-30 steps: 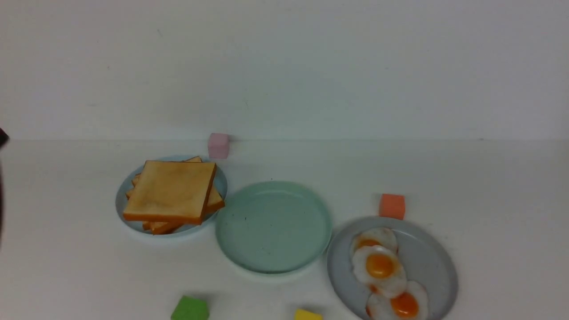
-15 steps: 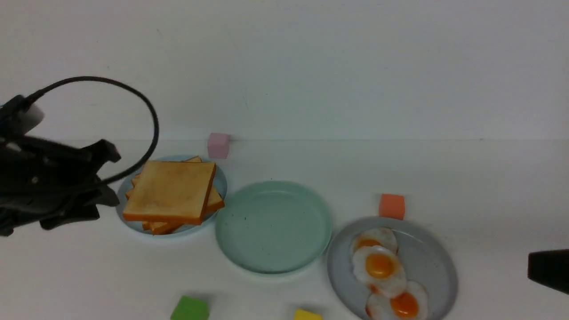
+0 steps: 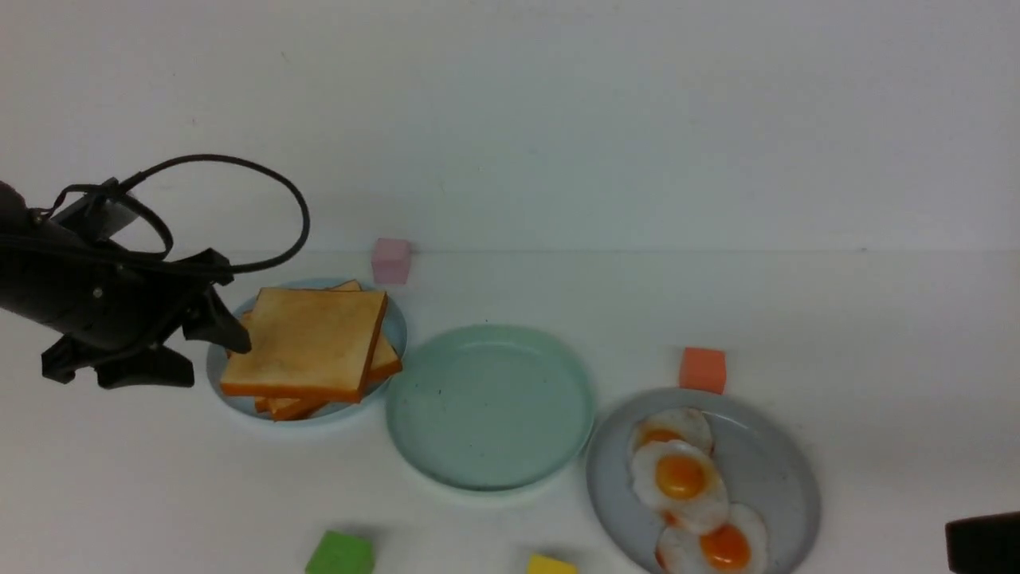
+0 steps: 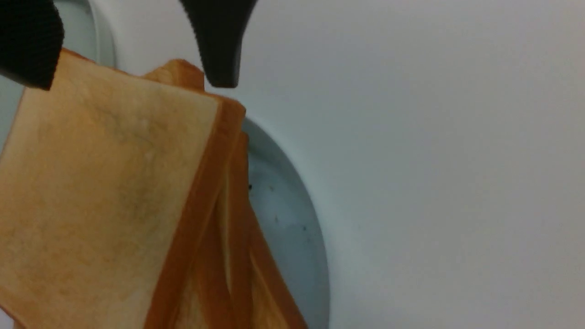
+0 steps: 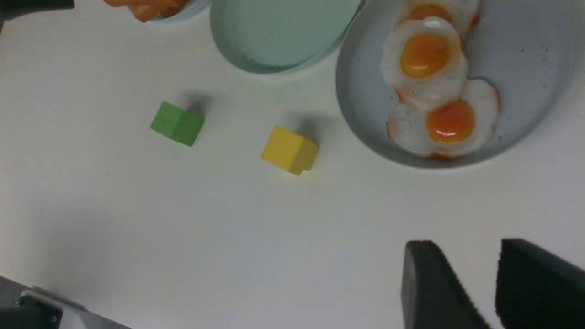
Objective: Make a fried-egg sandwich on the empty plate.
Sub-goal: Use the left arm to grab a slice of bread
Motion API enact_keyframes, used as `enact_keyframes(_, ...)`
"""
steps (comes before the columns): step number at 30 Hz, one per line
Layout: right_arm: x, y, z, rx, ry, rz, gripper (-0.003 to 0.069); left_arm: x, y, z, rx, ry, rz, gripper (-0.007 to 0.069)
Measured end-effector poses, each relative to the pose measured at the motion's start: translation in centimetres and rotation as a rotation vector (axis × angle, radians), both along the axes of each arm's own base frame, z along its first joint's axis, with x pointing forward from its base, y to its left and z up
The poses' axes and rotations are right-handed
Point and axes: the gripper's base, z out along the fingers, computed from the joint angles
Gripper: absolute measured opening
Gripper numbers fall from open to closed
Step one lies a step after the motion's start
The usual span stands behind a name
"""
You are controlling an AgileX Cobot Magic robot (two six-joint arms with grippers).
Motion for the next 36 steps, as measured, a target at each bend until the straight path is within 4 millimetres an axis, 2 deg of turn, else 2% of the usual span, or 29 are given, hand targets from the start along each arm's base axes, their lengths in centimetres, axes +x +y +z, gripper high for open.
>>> enact_keyframes(4,0.0,0.1,0.1,0.01,-0.005,0.015,0.0245,1.2,-0.3,-2.3,-0.053,0.009,-0.012,0.0469)
enact_keyframes(8,-0.3,0.5,0.1,-0.018,-0.043,0.118,0.0245,1.8,-0.3,-3.7,-0.068,0.022,-0.021,0.0465)
enact_keyframes(15,-1.0,1.1,0.2,-0.07,-0.117,0.328,0.0245,2.1,-0.2,-3.8,-0.061,-0.004,0.0,0.0465)
enact_keyframes(24,-1.1,1.2,0.3,-0.067,-0.134,0.358,0.0245,2.1,-0.2,-3.8,-0.059,-0.007,-0.002,0.0446)
enact_keyframes(27,-1.1,1.2,0.3,-0.065,-0.134,0.358,0.0245,2.1,-0.2,-3.8,-0.043,-0.013,-0.023,0.0397)
enact_keyframes(33,-1.1,1.3,0.3,-0.062,-0.135,0.359,0.0245,2.0,0.0,-3.7,-0.003,-0.019,-0.064,0.0165)
enact_keyframes(36,-1.1,1.3,0.3,-0.062,-0.135,0.359,0.0245,1.7,0.0,-2.6,0.013,-0.048,-0.072,0.005)
